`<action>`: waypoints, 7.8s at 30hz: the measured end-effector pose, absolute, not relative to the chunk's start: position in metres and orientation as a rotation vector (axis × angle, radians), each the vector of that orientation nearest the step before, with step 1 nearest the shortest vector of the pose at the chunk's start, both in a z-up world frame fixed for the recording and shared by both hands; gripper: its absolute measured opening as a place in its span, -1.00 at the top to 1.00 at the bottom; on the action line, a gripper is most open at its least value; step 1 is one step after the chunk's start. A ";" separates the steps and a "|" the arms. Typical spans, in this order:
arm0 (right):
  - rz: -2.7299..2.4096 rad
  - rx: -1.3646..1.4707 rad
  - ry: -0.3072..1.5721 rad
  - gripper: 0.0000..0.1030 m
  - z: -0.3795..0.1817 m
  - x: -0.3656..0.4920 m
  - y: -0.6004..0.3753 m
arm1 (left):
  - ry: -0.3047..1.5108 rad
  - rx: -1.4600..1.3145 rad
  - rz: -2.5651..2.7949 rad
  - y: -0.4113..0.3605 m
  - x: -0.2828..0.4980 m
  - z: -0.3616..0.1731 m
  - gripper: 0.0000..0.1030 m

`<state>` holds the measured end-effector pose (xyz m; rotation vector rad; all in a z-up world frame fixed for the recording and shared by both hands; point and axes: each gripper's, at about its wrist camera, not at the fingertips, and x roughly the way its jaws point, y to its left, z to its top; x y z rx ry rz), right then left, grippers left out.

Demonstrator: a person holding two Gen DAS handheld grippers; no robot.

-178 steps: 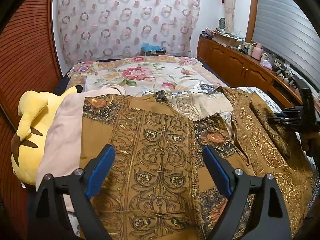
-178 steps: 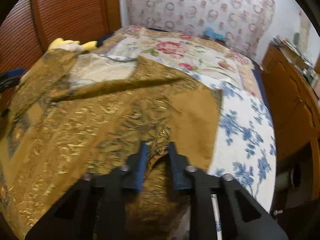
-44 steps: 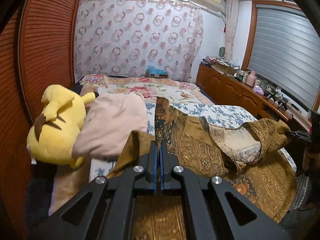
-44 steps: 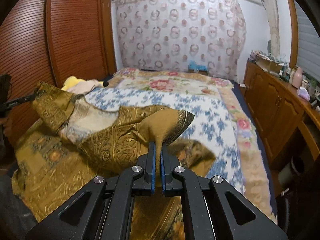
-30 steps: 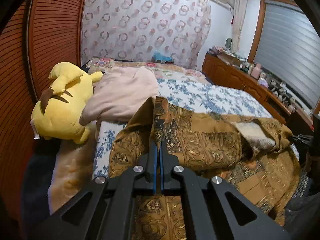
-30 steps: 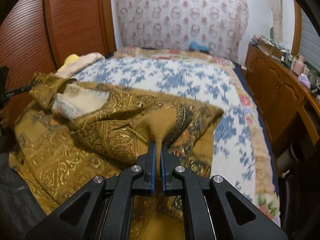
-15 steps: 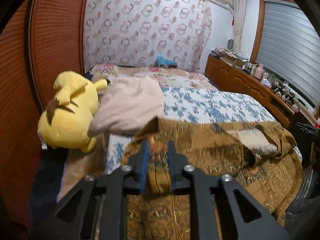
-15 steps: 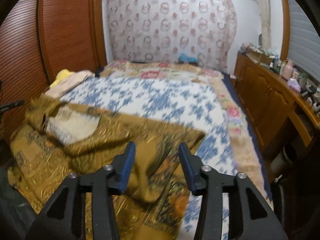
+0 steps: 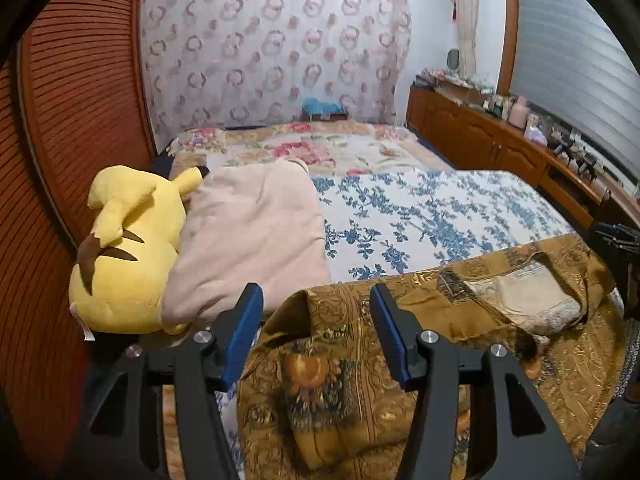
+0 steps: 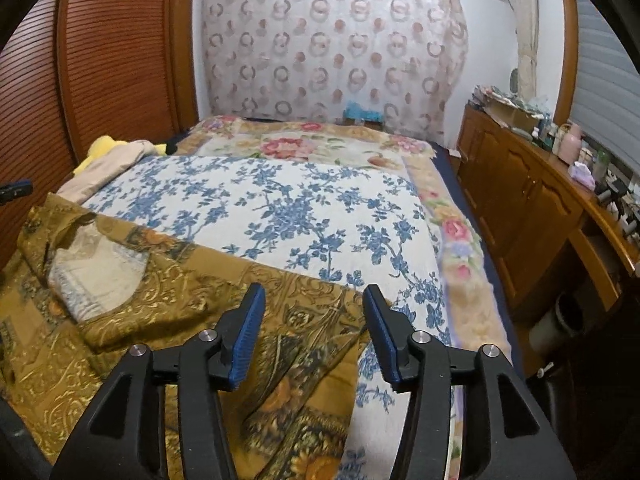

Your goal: Fold small clothes

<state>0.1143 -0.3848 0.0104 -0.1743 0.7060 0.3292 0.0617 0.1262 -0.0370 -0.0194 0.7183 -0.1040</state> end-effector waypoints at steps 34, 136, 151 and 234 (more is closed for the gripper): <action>0.343 -0.159 0.910 -0.45 -0.042 0.167 -0.390 | 0.913 0.006 -0.144 0.117 0.115 -0.086 0.56; 0.379 -0.236 0.906 -0.10 -0.027 0.254 -0.255 | 0.885 -0.018 -0.129 0.099 0.094 -0.092 -0.12; 0.538 -0.144 0.867 0.94 -0.016 0.219 -0.274 | 0.898 -0.029 -0.114 0.106 0.080 -0.099 -0.12; 0.382 -0.150 0.806 -0.19 0.034 0.041 -0.393 | 0.752 -0.075 -0.100 0.151 -0.023 -0.030 -0.07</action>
